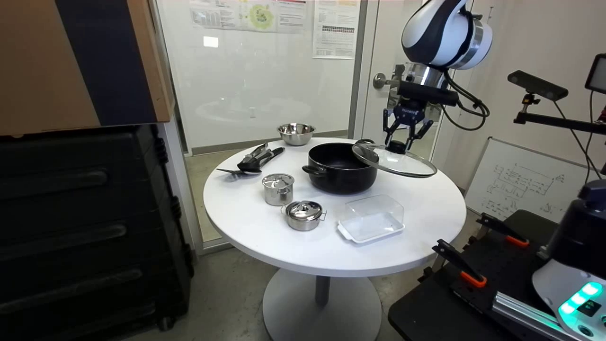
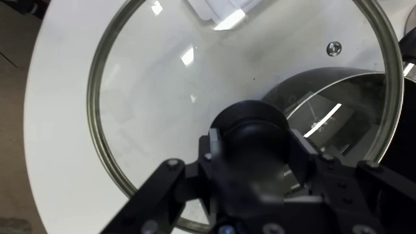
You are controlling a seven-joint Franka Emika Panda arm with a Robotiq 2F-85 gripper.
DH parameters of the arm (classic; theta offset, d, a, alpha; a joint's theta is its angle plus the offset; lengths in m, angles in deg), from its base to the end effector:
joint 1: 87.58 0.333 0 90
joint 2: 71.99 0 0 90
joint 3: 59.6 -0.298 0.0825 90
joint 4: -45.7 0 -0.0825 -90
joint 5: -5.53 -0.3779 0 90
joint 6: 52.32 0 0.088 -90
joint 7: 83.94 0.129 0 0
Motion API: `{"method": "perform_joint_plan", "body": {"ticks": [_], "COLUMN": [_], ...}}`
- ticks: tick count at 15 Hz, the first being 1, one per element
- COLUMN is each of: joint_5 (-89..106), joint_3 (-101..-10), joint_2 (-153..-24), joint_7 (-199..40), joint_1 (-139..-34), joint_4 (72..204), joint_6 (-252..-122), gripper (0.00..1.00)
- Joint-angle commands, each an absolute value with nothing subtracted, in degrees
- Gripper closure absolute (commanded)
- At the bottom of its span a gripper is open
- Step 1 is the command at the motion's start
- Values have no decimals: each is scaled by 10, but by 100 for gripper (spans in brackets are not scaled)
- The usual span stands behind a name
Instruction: Place the lid on the pot
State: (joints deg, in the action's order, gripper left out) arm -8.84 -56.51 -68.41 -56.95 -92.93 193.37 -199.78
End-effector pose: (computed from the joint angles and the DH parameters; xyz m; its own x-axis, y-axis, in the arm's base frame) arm 0.4425 -0.0665 0.2541 0.6790 -0.7335 -0.0296 -0.7284 -0.6681 -0.1519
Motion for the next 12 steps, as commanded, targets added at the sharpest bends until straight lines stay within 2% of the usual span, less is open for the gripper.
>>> {"method": "perform_joint_plan", "body": {"ticks": [1, 7, 12], "joint_5": [-72, -58, 23], "joint_3": [-567, -577, -576], "joint_2": [-683, -700, -764], "joint_7": [-551, -515, -394], "joint_1": [-926, -920, -911], "joint_4": [1921, 1881, 1791], "joint_6": [-2013, -2028, -2013], "gripper": [74, 74, 74]}}
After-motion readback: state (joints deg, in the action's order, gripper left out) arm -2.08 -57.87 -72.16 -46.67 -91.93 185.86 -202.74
